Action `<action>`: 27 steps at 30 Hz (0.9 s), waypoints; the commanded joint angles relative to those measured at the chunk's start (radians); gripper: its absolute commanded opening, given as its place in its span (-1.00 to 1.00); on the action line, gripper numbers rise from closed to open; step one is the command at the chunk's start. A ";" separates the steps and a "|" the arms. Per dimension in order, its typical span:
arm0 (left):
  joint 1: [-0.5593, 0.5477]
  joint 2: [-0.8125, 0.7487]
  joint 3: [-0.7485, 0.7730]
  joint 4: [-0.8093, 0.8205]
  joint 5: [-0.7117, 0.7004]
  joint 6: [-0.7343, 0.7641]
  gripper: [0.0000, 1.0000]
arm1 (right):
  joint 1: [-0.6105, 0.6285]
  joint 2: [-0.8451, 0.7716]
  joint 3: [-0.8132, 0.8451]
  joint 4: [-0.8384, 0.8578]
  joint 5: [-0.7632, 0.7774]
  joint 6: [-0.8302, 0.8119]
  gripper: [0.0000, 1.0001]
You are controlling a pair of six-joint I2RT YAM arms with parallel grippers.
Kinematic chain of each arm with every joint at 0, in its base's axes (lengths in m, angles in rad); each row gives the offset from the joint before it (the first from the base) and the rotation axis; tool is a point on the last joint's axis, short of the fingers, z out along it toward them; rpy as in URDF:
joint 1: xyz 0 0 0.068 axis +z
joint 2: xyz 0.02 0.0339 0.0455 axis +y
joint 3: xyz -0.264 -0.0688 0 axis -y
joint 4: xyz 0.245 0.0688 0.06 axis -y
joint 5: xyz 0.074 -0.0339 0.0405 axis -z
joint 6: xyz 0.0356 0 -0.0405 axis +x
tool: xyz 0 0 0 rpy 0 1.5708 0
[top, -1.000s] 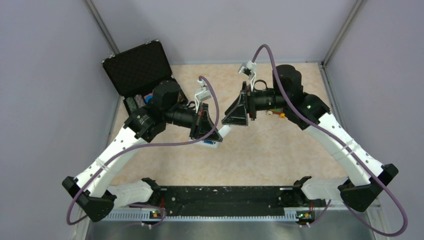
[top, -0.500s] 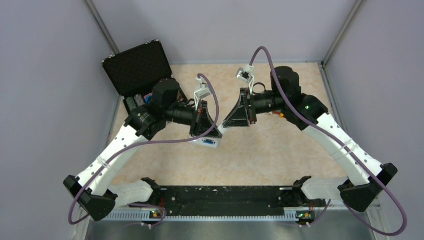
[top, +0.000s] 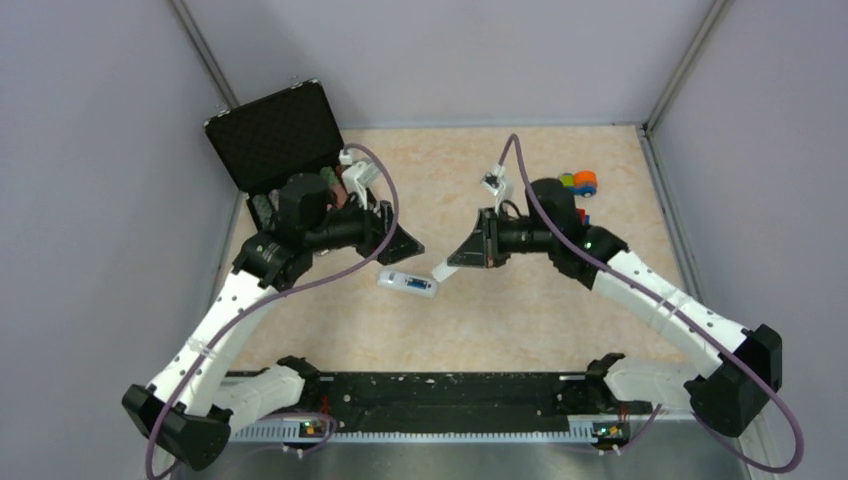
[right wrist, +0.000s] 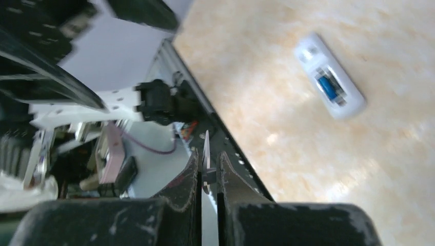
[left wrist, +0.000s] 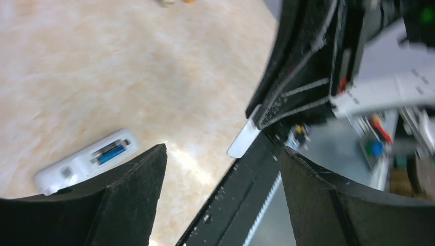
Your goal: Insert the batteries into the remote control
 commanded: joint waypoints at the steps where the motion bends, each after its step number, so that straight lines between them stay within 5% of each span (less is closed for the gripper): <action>1: 0.044 -0.108 -0.162 0.153 -0.347 -0.196 0.75 | -0.001 -0.102 -0.299 0.462 0.323 0.376 -1.00; 3: 0.044 -0.140 -0.237 0.165 -0.482 -0.269 0.97 | 0.023 -0.103 -0.418 0.583 0.457 0.485 -1.00; 11: 0.057 -0.154 -0.446 0.192 -0.740 -0.398 0.88 | 0.190 0.084 -0.515 0.799 0.741 0.559 -1.00; 17: 0.123 -0.059 -0.514 0.258 -0.632 -0.455 0.43 | 0.233 0.264 -0.534 0.952 0.782 0.635 -1.00; 27: 0.205 0.034 -0.561 0.340 -0.560 -0.423 0.40 | 0.247 0.475 -0.490 1.077 0.811 0.705 -1.00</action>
